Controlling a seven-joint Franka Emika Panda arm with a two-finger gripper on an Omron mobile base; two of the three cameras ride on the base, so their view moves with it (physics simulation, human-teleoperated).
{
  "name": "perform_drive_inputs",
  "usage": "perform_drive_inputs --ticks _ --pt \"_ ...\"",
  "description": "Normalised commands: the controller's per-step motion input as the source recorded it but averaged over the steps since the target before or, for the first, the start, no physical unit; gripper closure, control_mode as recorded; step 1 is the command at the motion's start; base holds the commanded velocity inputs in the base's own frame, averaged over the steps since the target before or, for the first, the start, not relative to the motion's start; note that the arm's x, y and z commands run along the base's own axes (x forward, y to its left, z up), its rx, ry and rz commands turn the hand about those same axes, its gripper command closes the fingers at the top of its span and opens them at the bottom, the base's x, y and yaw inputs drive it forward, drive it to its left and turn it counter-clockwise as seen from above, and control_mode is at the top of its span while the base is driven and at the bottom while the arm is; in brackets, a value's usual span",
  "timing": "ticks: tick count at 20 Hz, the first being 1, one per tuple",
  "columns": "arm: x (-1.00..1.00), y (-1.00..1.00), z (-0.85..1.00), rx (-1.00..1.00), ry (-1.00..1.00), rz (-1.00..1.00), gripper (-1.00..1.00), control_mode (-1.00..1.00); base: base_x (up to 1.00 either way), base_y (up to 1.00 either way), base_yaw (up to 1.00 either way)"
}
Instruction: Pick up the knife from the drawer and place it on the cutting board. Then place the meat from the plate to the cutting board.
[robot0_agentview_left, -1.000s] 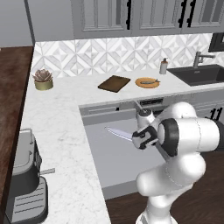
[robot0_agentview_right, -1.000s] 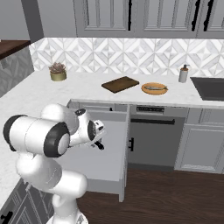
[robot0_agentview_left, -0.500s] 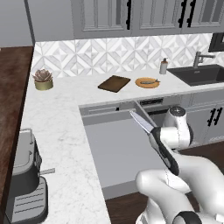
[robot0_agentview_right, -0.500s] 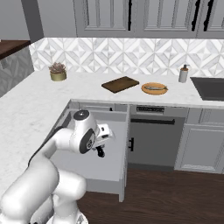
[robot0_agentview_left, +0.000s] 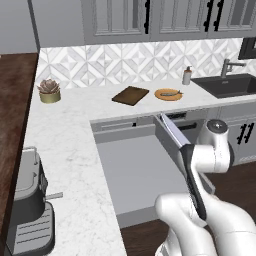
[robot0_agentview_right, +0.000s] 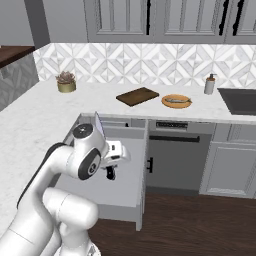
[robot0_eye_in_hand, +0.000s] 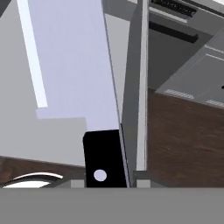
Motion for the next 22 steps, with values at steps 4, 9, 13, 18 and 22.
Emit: perform_drive_inputs --ticks 4,9,13,18,22 --pt "0.0 0.01 0.0 -0.01 0.03 0.0 1.0 -1.0 0.0 0.0 0.0" --pt "-0.08 0.0 -0.03 -0.01 0.02 0.0 1.0 -1.0 0.0 0.0 0.0" --pt "-0.5 -0.07 -0.34 -0.02 0.1 0.0 1.0 1.0 -0.1 -0.17 0.0" --pt "0.0 0.0 0.0 0.0 0.0 0.0 1.0 1.0 -0.56 -0.91 -0.01" --pt "0.0 0.0 0.0 0.0 0.0 0.0 1.0 1.0 -0.15 -1.0 0.0"
